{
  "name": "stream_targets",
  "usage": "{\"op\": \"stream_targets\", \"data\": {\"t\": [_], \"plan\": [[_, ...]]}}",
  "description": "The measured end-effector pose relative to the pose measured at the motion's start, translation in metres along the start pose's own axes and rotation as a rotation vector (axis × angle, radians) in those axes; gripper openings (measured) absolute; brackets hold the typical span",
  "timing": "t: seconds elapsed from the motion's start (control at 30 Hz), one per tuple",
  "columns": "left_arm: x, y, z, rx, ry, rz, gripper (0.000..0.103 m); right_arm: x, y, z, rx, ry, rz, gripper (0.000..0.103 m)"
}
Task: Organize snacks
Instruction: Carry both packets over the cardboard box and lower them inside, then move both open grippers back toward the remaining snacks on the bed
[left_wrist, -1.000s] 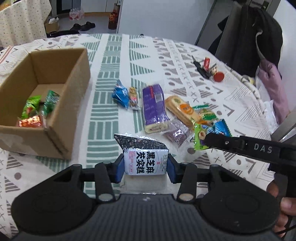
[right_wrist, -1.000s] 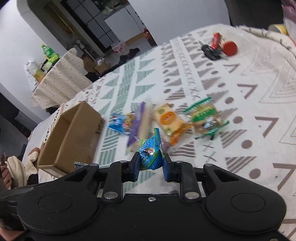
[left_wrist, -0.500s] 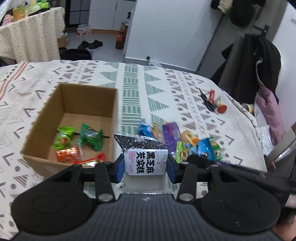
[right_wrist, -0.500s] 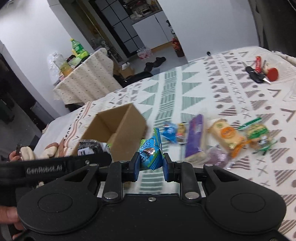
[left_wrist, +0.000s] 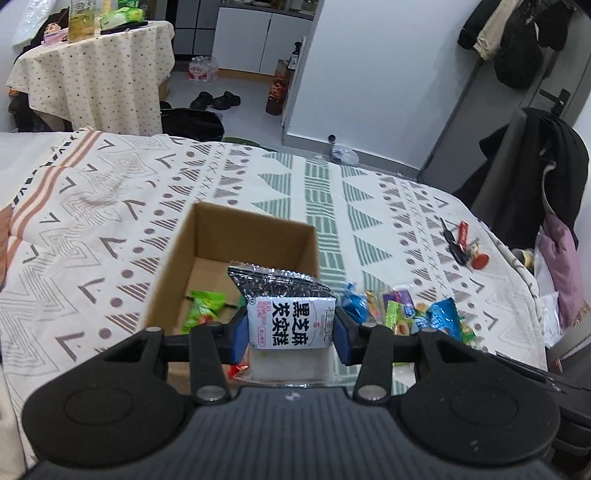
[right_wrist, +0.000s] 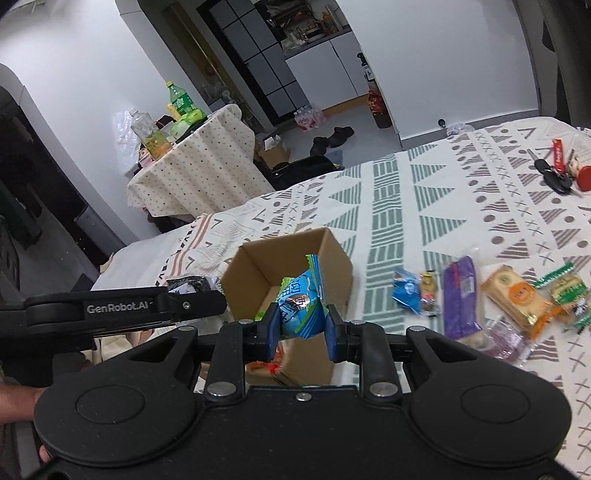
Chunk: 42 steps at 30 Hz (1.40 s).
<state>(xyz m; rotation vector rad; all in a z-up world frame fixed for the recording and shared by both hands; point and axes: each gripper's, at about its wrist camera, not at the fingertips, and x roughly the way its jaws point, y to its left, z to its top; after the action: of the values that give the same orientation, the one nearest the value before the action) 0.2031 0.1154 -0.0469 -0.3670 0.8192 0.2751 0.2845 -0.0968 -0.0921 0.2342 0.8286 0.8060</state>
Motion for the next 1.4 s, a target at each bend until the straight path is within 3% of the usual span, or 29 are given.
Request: {"op": "stream_targets", "data": {"t": [0.17,0.43,0.57,0.67,0.73,0.87,0.97,1.03,1.23,1.4], "plan": [[0.000,0.013,0.010,-0.012,-0.017,-0.017,0.050,0.011,0.018,0.007,-0.022,0.009,0.003,0.025],[-0.008,0.043,0.013,-0.051,-0.014,0.022,0.057,0.028,0.044,0.020,-0.056,0.023,-0.011,0.025],[-0.013,0.055,0.011,-0.062,-0.020,0.038,0.072,0.033,0.054,0.023,-0.068,0.029,-0.019,0.025],[-0.016,0.061,0.009,-0.073,-0.018,0.042,0.078,0.033,0.058,0.023,-0.065,0.030,-0.009,0.031],[-0.016,0.064,0.008,-0.084,-0.009,0.048,0.080,0.030,0.057,0.023,-0.054,0.030,-0.017,0.049],[-0.018,0.065,0.005,-0.096,0.006,0.048,0.082,0.017,0.050,0.020,-0.053,0.027,-0.061,0.057],[-0.019,0.060,0.001,-0.094,0.018,0.041,0.086,0.002,0.041,0.016,-0.056,0.019,-0.095,0.069],[-0.019,0.054,-0.002,-0.092,0.024,0.040,0.088,-0.006,0.036,0.015,-0.060,0.011,-0.122,0.084],[-0.026,0.035,-0.008,-0.089,0.017,0.043,0.103,-0.034,0.020,0.016,-0.059,0.020,-0.169,0.095],[-0.035,0.014,-0.012,-0.091,-0.004,0.031,0.103,-0.060,0.003,0.018,-0.088,0.018,-0.216,0.103]]}}
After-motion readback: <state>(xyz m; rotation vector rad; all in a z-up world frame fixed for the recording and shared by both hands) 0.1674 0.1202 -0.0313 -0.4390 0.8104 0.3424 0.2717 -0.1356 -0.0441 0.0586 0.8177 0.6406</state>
